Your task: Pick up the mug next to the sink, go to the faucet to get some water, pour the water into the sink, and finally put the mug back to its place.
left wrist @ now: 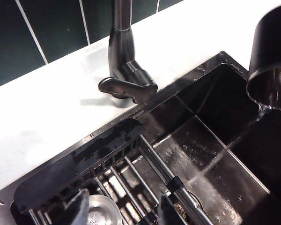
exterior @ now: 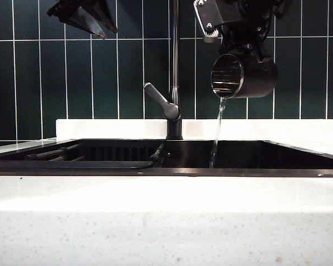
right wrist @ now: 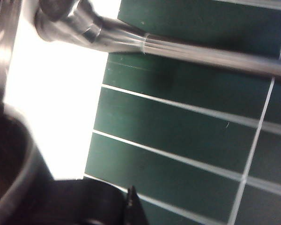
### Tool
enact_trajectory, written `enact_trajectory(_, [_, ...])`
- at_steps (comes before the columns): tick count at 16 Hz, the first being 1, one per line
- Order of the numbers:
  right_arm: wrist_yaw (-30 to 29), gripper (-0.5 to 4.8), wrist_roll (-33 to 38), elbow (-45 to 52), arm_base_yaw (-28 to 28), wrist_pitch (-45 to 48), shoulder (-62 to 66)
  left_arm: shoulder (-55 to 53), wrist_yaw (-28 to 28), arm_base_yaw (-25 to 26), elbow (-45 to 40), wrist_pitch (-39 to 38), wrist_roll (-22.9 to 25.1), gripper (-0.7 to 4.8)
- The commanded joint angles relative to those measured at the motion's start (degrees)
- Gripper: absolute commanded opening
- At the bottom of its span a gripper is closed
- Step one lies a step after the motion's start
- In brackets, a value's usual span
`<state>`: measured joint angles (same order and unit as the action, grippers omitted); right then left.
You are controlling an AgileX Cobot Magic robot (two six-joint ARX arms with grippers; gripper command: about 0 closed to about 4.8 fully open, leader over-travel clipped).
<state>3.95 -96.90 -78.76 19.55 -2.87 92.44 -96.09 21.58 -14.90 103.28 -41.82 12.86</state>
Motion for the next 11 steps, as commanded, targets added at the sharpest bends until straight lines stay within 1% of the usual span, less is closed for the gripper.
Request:
enact_trajectory(1, [5.2, -0.01, 20.9, -0.6, -0.5, 5.2, -0.6, 0.4, 0.1, 0.0, 0.0, -0.3, 0.2, 1.83])
enact_trajectory(3, [9.5, -0.01, 34.8, -0.6, -2.4, 5.1, -0.6, 0.4, 0.0, 0.0, 0.0, -0.5, 0.2, 1.83])
enact_trajectory(6, [12.5, -0.01, 53.8, -0.6, -6.8, 4.3, -0.6, 0.4, 0.0, 0.0, 0.0, -0.7, 0.2, 1.83])
enact_trajectory(7, [12.6, -0.01, 63.7, -0.6, -9.6, 2.3, -0.6, 0.4, 0.0, 0.0, 0.0, -0.8, 0.2, 1.83])
enact_trajectory(8, [12.3, -0.01, 69.4, -0.5, -11.3, 0.8, -0.6, 0.4, 0.1, 0.0, 0.0, -0.8, 0.2, 1.83])
enact_trajectory(9, [10.9, -0.01, 75.0, -0.5, -13.1, -0.9, -0.6, 0.4, 0.0, 0.0, 0.0, -0.8, 0.2, 1.83])
enact_trajectory(10, [7.8, -0.01, 82.7, -0.1, -16.1, -1.8, -0.5, 0.4, 0.0, 0.0, 0.0, -0.9, 0.2, 1.83])
enact_trajectory(11, [7.1, -0.01, 85.3, 0.4, -18.1, -1.6, -0.3, 0.4, 0.0, 0.0, 0.0, -0.9, 0.2, 1.83])
